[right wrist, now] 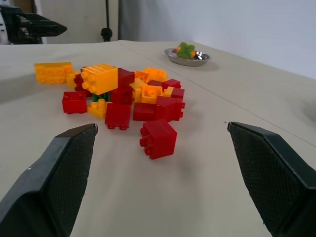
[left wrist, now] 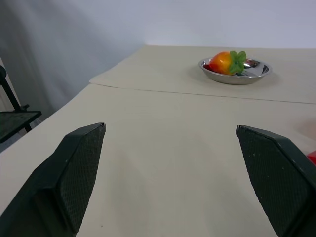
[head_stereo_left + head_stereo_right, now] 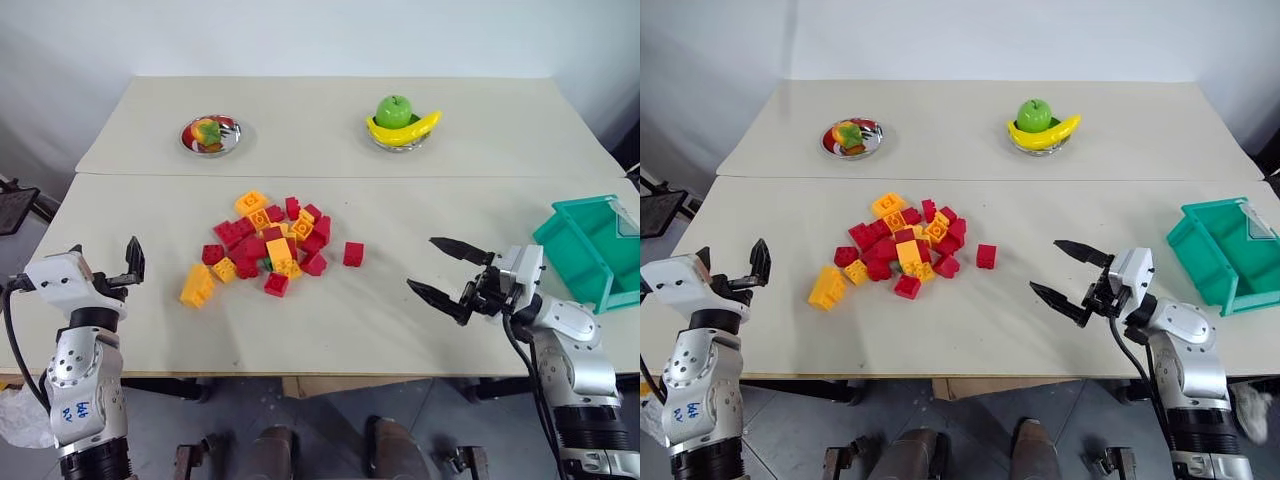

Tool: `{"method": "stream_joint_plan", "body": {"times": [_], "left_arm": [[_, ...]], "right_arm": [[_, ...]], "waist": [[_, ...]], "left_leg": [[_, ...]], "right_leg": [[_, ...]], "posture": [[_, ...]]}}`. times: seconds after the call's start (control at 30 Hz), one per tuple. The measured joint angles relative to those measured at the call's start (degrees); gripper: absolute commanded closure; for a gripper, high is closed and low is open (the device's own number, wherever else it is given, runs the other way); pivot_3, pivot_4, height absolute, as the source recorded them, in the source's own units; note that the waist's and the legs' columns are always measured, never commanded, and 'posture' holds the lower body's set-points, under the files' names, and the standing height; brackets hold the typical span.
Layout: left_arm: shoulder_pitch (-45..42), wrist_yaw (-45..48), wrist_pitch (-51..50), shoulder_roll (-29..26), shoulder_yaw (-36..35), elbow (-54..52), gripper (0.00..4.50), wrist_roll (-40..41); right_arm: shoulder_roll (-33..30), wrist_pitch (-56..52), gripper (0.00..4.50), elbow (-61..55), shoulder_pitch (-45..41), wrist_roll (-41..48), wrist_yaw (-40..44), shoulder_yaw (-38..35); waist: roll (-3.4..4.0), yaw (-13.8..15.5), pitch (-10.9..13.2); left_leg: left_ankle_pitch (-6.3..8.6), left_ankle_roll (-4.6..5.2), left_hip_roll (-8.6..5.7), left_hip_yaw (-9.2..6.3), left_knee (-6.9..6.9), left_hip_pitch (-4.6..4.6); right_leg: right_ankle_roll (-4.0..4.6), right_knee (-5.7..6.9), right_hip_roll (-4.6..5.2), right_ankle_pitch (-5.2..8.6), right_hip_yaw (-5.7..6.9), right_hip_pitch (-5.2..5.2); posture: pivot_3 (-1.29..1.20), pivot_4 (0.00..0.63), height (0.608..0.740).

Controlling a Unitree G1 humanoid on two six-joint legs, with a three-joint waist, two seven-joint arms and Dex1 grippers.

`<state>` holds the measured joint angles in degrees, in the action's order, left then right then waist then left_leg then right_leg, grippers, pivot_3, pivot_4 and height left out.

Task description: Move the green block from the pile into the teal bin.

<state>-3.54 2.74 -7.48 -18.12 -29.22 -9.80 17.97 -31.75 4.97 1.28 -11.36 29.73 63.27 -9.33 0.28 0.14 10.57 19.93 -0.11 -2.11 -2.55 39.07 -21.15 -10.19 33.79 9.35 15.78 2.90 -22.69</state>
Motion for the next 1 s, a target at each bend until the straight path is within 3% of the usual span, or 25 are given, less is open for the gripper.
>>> {"method": "stream_joint_plan", "body": {"times": [0.13, 0.2, 0.4, 0.53, 0.67, 1.0], "left_arm": [[1.0, 2.5, 0.0, -1.1, -0.1, -0.9, 0.00, 0.9], [2.3, 8.1, 0.7, -2.8, -0.1, -1.5, 0.00, 4.1], [9.5, 33.7, -0.8, -18.2, 0.0, -3.4, 0.00, 13.5], [14.5, 49.8, 3.5, -26.2, 3.0, -2.4, 0.00, 11.8], [14.0, 56.3, 10.6, -27.5, 6.9, 1.8, 0.00, 7.6], [10.5, 58.8, 5.2, -25.6, 10.9, -0.7, 3.09, 11.2]], "right_arm": [[-0.1, -0.3, 0.07, 0.0, 0.0, 0.0, 0.1, 0.0], [-0.2, -1.4, 0.07, -0.4, -0.2, 0.6, 0.2, 0.0], [-5.6, -5.3, 0.07, -3.8, -0.6, 3.7, 2.1, -2.7], [-10.4, -5.8, 0.07, -3.9, 0.6, 3.5, 7.9, -2.3], [-11.7, -5.6, 0.07, -3.9, 1.1, 3.0, 12.2, -0.2], [-11.4, -2.3, 0.00, 0.4, 0.0, 0.7, 9.0, -3.0]], "waist": [[0.00, 0.0, 0.0], [0.00, 0.0, 0.0], [0.04, -0.2, 0.0], [0.10, -0.2, 0.1], [0.12, -0.1, 0.1], [0.11, -0.1, 0.1]], "left_leg": [[0.00, 0.00, 0.01, 0.01, 0.00, 0.01], [0.00, -0.01, 0.02, 0.01, 0.00, 0.00], [0.03, -0.02, 0.06, 0.01, -0.03, 0.01], [0.07, 0.05, 0.06, 0.07, -0.07, 0.00], [0.08, 0.05, 0.08, 0.07, -0.06, 0.01], [0.11, 0.07, 0.08, 0.04, -0.04, 0.00]], "right_leg": [[0.00, 0.02, 0.00, 0.00, 0.00, 0.00], [0.00, 0.01, 0.00, 0.00, 0.00, -0.01], [0.09, -0.03, 0.00, 0.05, 0.01, -0.02], [0.11, -0.07, 0.00, 0.06, 0.02, -0.01], [0.10, -0.07, 0.00, 0.06, 0.07, 0.02], [0.10, -0.04, 0.01, 0.05, 0.10, 0.01]], "posture": [[0.00, 0.150, 0.740], [0.00, 0.150, 0.740], [0.00, 0.150, 0.740], [0.00, 0.150, 0.740], [0.00, 0.150, 0.740], [0.00, 0.150, 0.740]]}}
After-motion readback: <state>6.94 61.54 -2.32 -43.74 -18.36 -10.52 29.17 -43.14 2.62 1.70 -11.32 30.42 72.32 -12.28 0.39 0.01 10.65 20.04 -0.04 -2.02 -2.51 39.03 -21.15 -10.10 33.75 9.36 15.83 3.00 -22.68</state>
